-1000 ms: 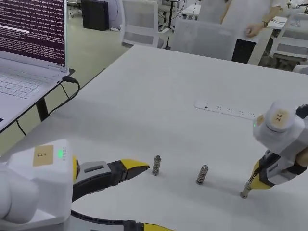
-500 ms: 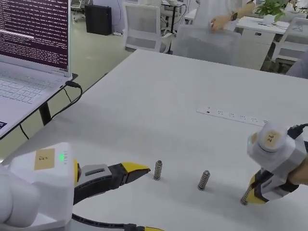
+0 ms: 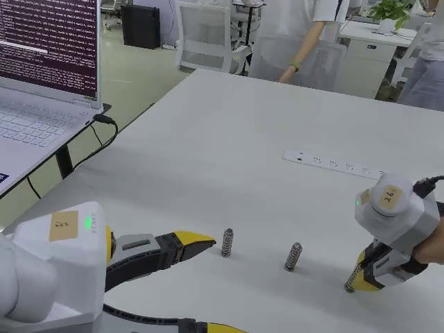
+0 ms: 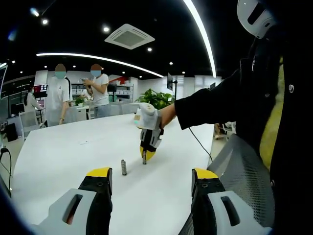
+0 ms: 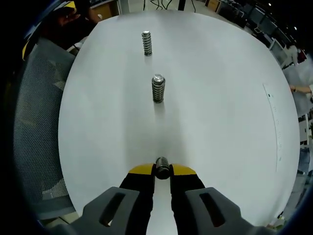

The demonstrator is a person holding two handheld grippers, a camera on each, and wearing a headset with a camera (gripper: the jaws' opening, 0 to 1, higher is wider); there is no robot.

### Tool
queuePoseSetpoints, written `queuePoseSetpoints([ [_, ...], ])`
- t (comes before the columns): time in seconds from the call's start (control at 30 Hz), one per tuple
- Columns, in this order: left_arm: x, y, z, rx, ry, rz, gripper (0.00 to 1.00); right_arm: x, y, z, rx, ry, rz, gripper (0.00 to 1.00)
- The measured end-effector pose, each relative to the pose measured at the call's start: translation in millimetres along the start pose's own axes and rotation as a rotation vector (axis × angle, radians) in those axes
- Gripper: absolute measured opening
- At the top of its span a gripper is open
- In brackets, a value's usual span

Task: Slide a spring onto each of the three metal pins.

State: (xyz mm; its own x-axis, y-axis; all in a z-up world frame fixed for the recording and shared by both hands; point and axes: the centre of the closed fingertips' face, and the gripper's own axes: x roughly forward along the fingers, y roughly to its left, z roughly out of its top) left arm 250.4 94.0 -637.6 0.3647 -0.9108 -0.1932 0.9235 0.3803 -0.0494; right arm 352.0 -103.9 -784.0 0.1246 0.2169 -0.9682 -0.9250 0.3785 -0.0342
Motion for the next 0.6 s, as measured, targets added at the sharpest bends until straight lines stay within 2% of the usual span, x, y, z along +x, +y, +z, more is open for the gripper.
queuePoseSetpoints([
  [0.33, 1.3, 1.2, -0.1, 0.002, 0.001, -0.006, 0.61, -2.0, 1.0, -7.1, 0.023, -0.01, -0.006, 0.2],
  [0.43, 2.8, 1.8, -0.1, 0.002, 0.003, -0.008, 0.62, -5.1, -0.8, -10.7, 0.033, -0.023, -0.028, 0.27],
  [0.6, 5.5, 1.5, -0.1, 0.004, 0.006, -0.016, 0.62, -11.6, 1.2, -15.9, 0.052, -0.049, -0.042, 0.3],
])
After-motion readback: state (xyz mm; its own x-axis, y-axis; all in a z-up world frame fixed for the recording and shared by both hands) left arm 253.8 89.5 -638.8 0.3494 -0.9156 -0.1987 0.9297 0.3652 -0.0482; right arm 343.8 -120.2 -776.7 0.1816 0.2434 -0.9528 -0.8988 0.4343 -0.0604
